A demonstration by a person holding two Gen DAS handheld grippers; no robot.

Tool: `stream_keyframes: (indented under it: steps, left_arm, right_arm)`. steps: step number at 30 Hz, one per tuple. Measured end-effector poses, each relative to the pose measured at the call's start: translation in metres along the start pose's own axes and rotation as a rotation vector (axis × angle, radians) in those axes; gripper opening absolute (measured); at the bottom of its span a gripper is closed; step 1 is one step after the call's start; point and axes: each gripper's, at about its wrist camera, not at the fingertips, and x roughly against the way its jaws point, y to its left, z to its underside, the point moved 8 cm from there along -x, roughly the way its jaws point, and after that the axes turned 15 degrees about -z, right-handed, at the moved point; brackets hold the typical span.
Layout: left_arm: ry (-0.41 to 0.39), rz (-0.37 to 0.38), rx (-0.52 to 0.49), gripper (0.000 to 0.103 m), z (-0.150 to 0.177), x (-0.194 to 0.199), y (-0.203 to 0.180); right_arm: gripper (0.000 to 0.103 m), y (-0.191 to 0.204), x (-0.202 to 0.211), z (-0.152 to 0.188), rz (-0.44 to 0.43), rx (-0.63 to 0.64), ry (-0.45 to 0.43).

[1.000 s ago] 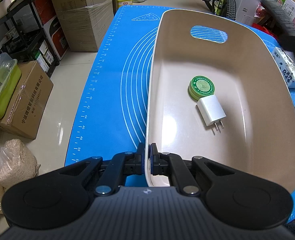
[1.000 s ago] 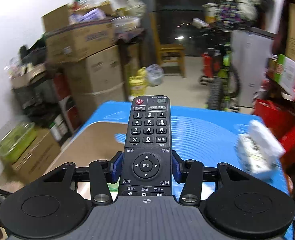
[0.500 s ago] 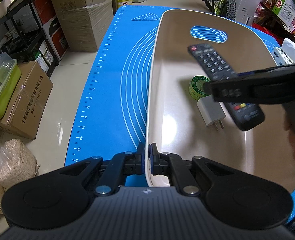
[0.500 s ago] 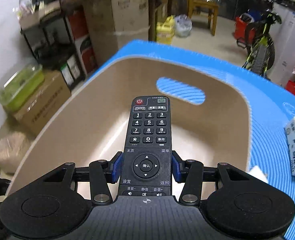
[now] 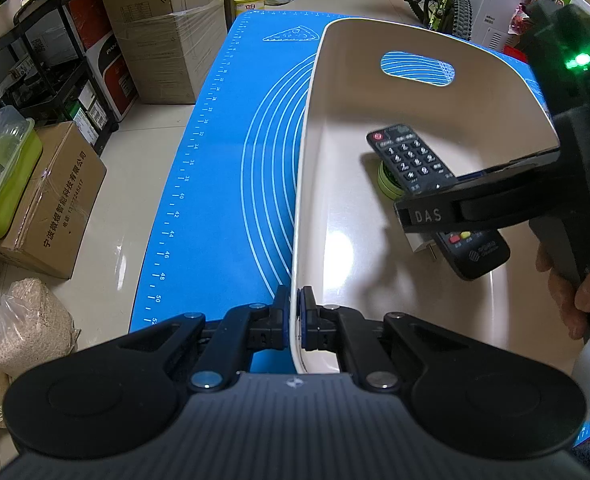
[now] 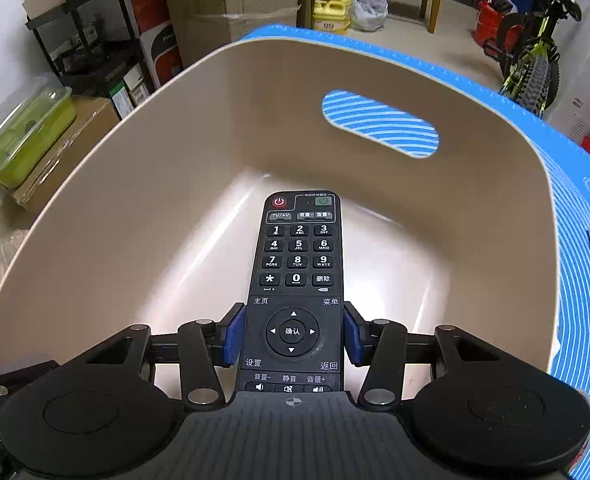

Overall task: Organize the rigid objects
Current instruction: 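Carry the black remote into the bin and release it with the right tool, then withdraw the right tool from the bin toward the mat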

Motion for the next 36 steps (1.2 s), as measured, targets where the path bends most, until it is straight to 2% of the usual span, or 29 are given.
stream_keyframes:
  steps: [9, 14, 20, 23, 26, 30, 36]
  left_arm:
    - [0.000, 0.000, 0.000, 0.007, 0.000, 0.000, 0.000]
    - [0.000, -0.001, -0.001, 0.007, 0.000, 0.000, 0.000]
    - [0.000, 0.000, 0.000, 0.007, 0.000, 0.000, 0.000]
    - [0.001, 0.002, 0.000, 0.007, 0.000, 0.000, 0.000]
    - [0.001, 0.001, -0.003, 0.007, 0.000, -0.001, -0.001]
    - [0.002, 0.000, -0.004, 0.007, 0.000, -0.001, -0.002]
    - [0.001, -0.001, -0.005, 0.007, 0.000, -0.001, -0.001]
  right_arm:
    - [0.056, -0.002, -0.008, 0.002, 0.001, -0.017, 0.051]
    - [0.064, -0.002, -0.004, 0.000, 0.005, -0.006, 0.031]
    - [0.068, -0.003, 0.010, 0.000, -0.004, 0.004, 0.014]
    - [0.068, -0.003, 0.033, 0.000, -0.023, 0.013, -0.031]
    - [0.069, -0.008, 0.071, 0.002, -0.028, 0.035, -0.123]
    - [0.069, -0.025, 0.125, 0.013, 0.003, 0.040, -0.228]
    - [0.069, -0.067, 0.187, 0.038, 0.077, -0.021, -0.321]
